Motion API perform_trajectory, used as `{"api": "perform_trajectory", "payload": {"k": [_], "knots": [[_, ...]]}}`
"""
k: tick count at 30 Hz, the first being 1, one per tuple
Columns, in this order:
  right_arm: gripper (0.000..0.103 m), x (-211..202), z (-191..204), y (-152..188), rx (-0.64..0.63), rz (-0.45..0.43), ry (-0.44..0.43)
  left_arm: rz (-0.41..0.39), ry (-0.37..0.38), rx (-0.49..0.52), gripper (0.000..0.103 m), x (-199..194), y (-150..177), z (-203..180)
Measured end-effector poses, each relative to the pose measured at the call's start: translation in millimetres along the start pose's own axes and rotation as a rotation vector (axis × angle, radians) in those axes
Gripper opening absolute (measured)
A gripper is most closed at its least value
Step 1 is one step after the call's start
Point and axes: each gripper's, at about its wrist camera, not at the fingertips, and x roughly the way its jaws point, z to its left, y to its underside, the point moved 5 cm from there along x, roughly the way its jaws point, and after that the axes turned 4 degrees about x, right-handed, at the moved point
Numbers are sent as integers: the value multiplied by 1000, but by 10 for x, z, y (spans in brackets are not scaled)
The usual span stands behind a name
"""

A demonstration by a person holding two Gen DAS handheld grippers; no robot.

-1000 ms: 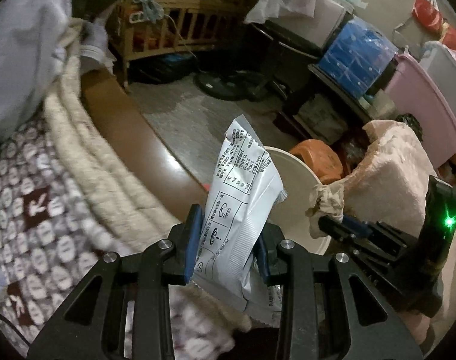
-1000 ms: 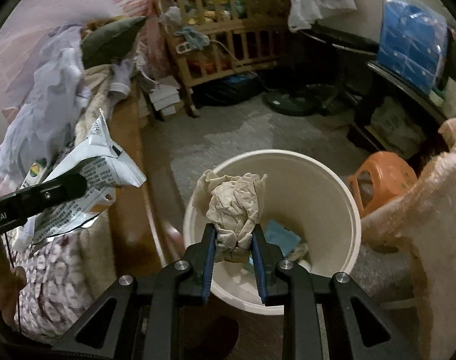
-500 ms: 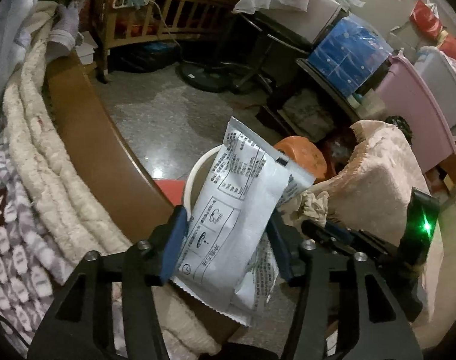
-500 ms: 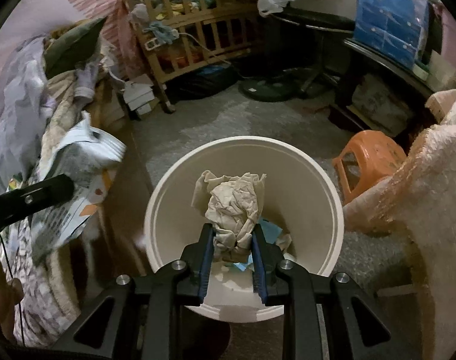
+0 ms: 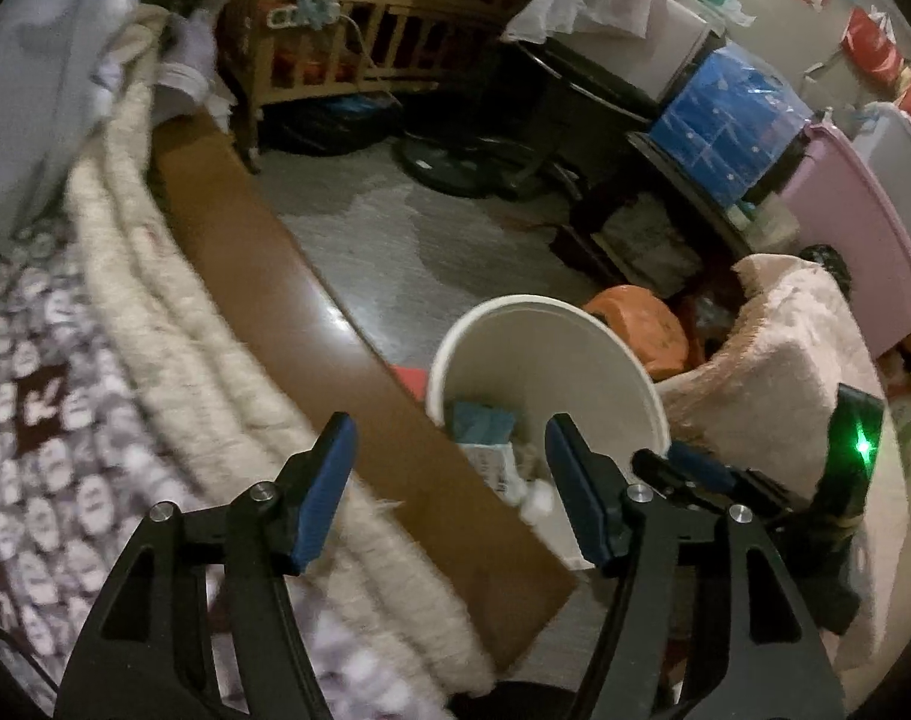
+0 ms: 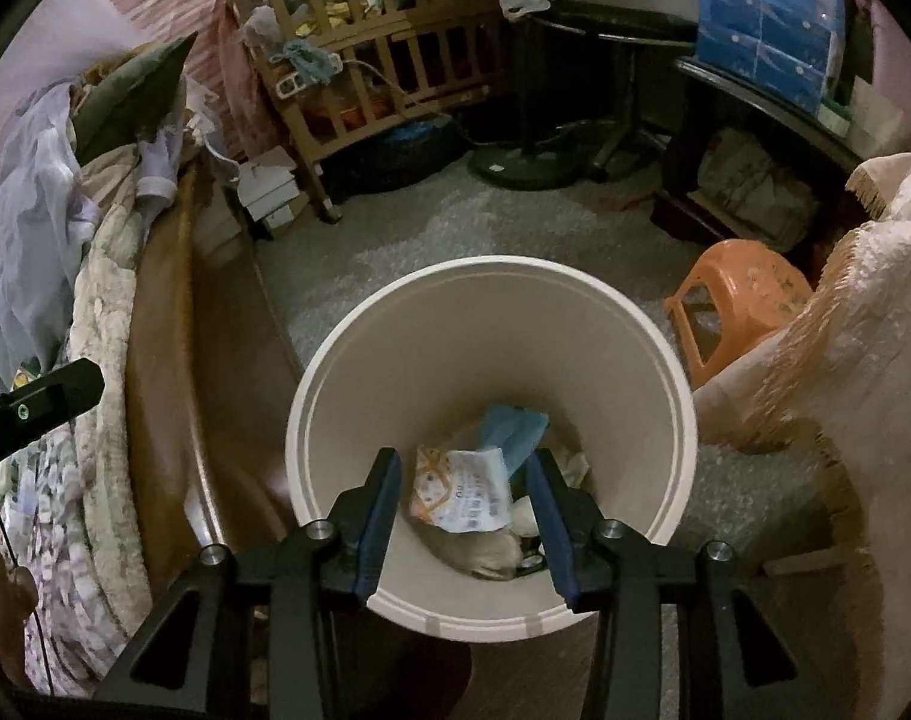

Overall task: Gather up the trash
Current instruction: 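Open both tools to drop the packet and tissue into the bucket, then move both open tools back over the remaining items on the bed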

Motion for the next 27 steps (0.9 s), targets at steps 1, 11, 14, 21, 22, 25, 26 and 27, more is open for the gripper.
{"api": "perform_trajectory", "payload": {"k": [1,11,14,21,22,25,26,27], "knots": [[42,-10,37,10,-4,-2,-5,-4,-18,1,64,-26,21,42],[42,-92,559,105,-81,-7,-51,-57,-189,-24,64,-413,286,522],[42,-156,781,133,-112,-13,-77,-81,-243,-33,64,-591,385,695],[42,-278,1421,231,-213,-24,-154,-111,-365,-90,64,-1018,631,1227],[42,-278,1508,251,-226,-21,-164,-113,-387,-103,64,-1100,681,1337],[42,-282,1804,342,-268,-6,-195,-126,-432,-138,64,-1300,800,1611],[42,-280,1918,379,-283,1,-210,-130,-447,-151,64,-1364,835,1709],[42,-280,2016,407,-297,6,-223,-132,-457,-160,64,-1410,864,1775]]}}
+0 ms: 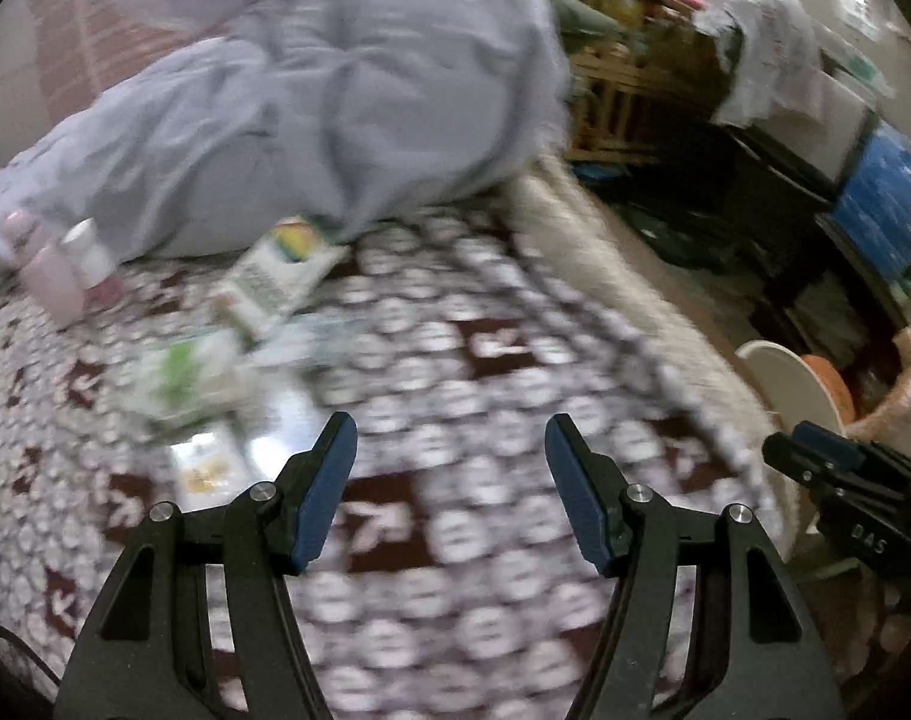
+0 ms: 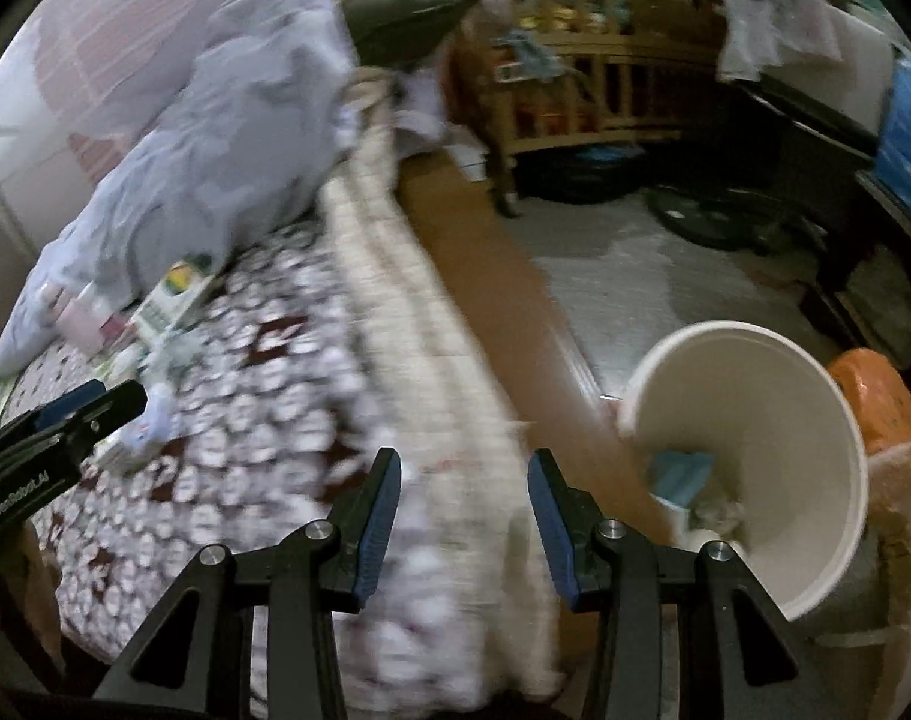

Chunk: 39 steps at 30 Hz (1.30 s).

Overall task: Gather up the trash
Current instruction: 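Move both open tools back over the remaining items on the bed, then grasp the green-striped plastic bag with the left tool while the right tool grasps the clear plastic wrapper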

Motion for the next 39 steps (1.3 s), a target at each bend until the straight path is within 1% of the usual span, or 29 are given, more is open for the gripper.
{"api": "perform_trajectory", "payload": {"k": [5,10,13,19,21,26,30,31,32,33,34,36,37,38,39], "knots": [[43,144,557,9,-84,29,-65,11,-68,-82,64,-51,124,666],[45,325,1036,10,-142,60,-113,42,-72,-207,64,-35,252,1287],[48,444,1295,-18,-165,75,-151,52,-64,-259,64,6,281,1556],[51,712,1731,-147,-198,97,-204,68,-18,-301,64,196,204,1788],[51,818,1860,-200,-201,107,-224,71,-12,-303,64,271,181,1818],[52,1074,2116,-332,-206,120,-264,108,16,-307,64,521,112,1855],[53,1292,2276,-474,-191,128,-301,92,44,-298,63,600,71,1858],[54,1342,2313,-500,-186,132,-312,87,54,-298,60,614,59,1858],[54,1414,2359,-523,-178,142,-326,80,68,-298,43,626,51,1858],[54,1477,2398,-534,-173,155,-334,86,75,-295,35,643,52,1854],[54,1554,2445,-537,-167,172,-344,92,72,-288,30,662,52,1854],[54,1668,2505,-518,-160,204,-359,84,83,-278,24,658,50,1853],[53,1726,2522,-502,-152,212,-352,83,81,-274,19,649,50,1855],[39,1739,2518,-497,-143,203,-351,75,76,-270,18,621,46,1869],[30,1733,2513,-496,-135,196,-358,67,75,-269,17,581,40,1887]]}}
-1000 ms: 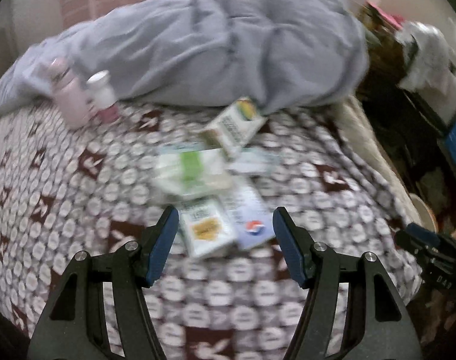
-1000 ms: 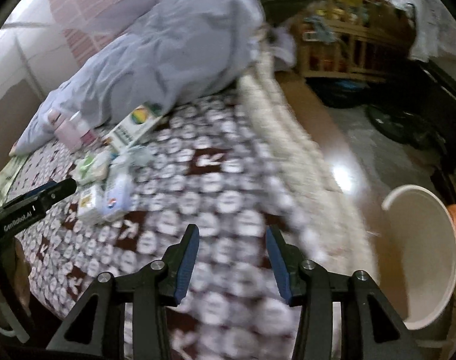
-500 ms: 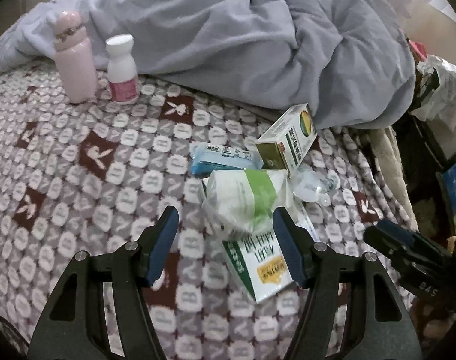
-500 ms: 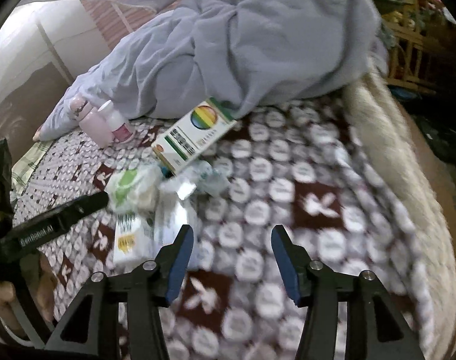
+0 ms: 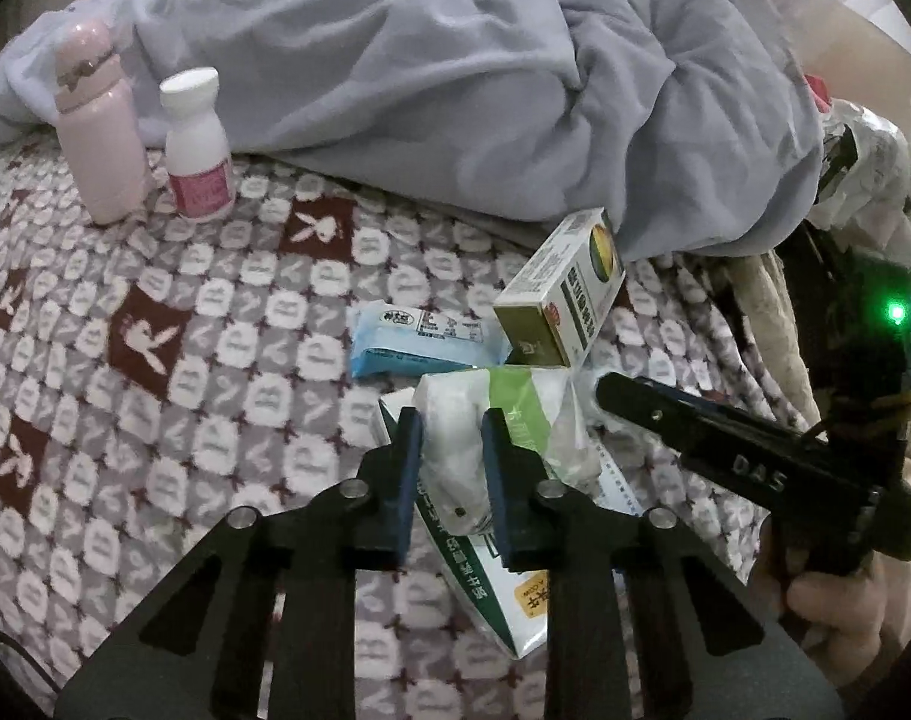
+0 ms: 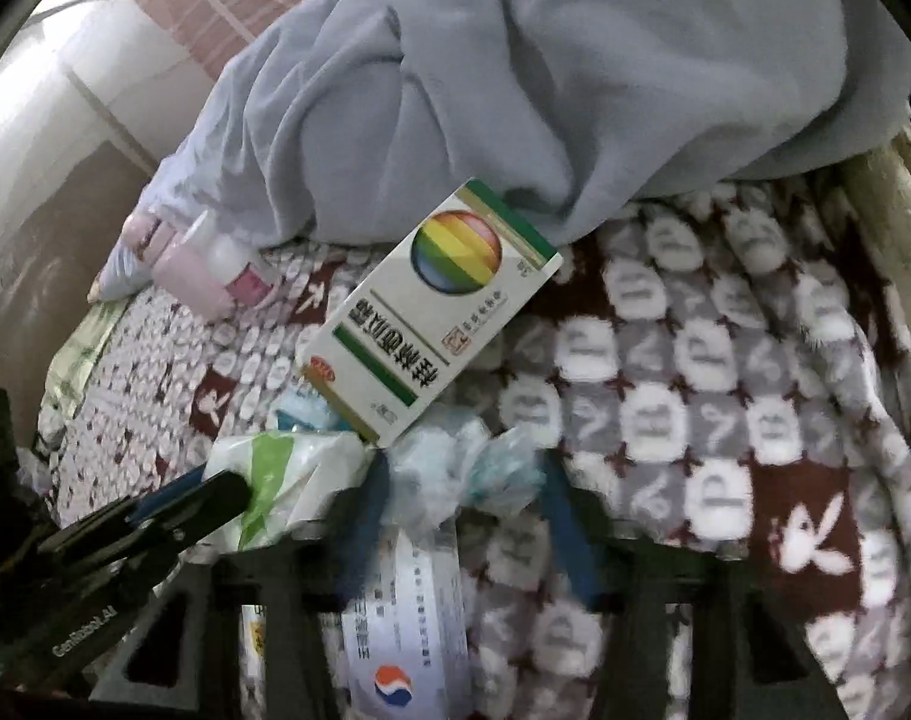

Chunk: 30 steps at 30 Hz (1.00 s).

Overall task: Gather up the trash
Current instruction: 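Grasp the green-striped plastic bag with the left tool while the right tool grasps the clear plastic wrapper, then carry the plastic bag and wrapper with both tools over the bucket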

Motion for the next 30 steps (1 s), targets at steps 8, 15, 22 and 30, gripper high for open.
{"api": "perform_trajectory", "payload": {"k": [8,15,22,30], "knots": [[18,-363,31,173,-94,-33,29,-29,-8,-2,11,-268,30,84],[18,-748,-13,357,-108,-55,32,-36,10,12,10,-575,155,82],[18,-1064,17,564,-135,-88,37,-43,21,18,10,-800,296,7],[18,-1333,-9,706,-128,-117,39,-74,31,61,10,-976,353,-293]]}}
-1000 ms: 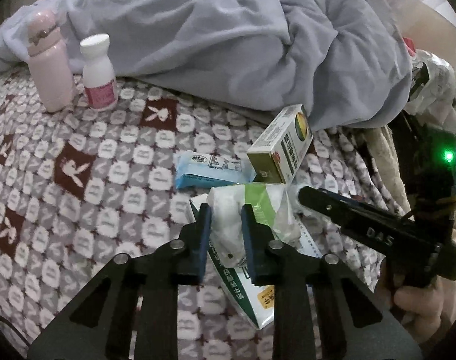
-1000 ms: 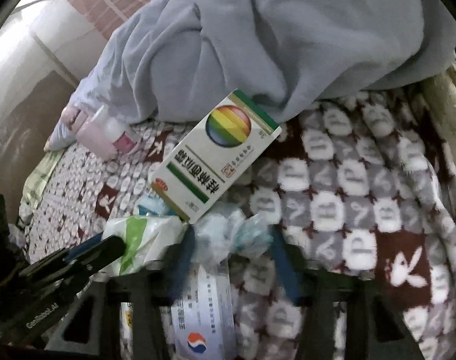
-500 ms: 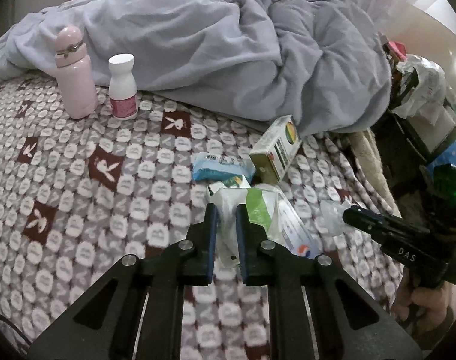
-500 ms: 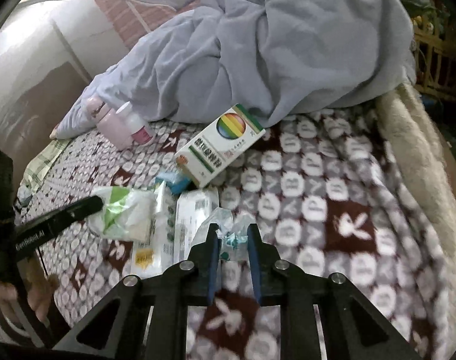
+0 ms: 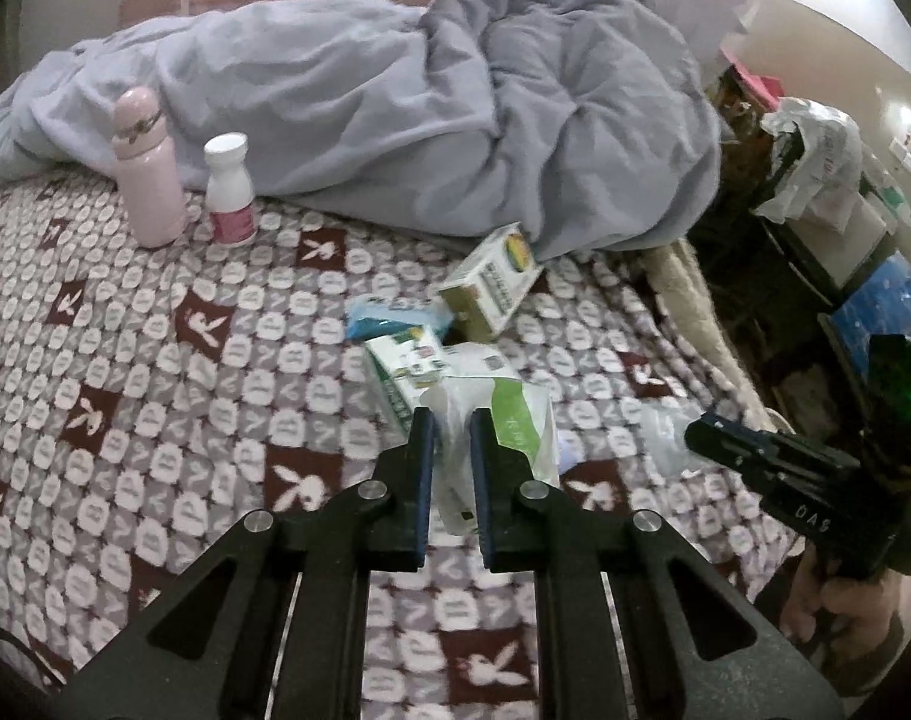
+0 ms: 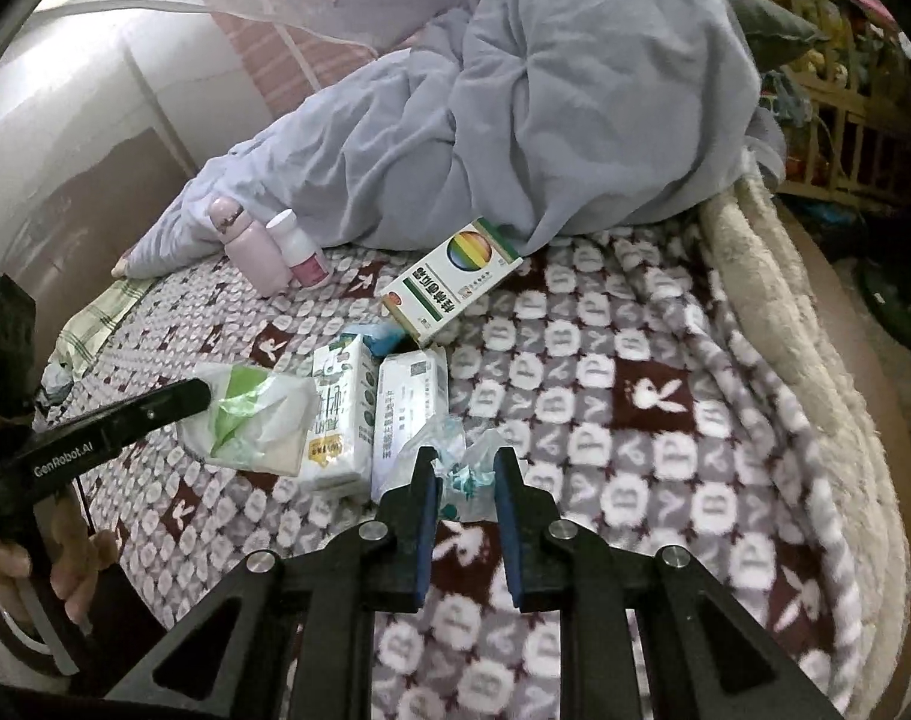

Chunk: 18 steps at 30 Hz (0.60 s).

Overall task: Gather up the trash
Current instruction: 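Carry the plastic bag and wrapper with both tools over the bucket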

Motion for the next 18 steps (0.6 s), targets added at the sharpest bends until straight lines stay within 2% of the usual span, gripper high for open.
{"api": "perform_trajectory", "payload": {"k": [7,18], "knots": [[18,-340,-132,77,-10,-46,45,-22,38,55,10,-68,-60,-444],[18,-991,-725,146,58,-129,133,-31,107,129,9,17,-142,-1217]]}}
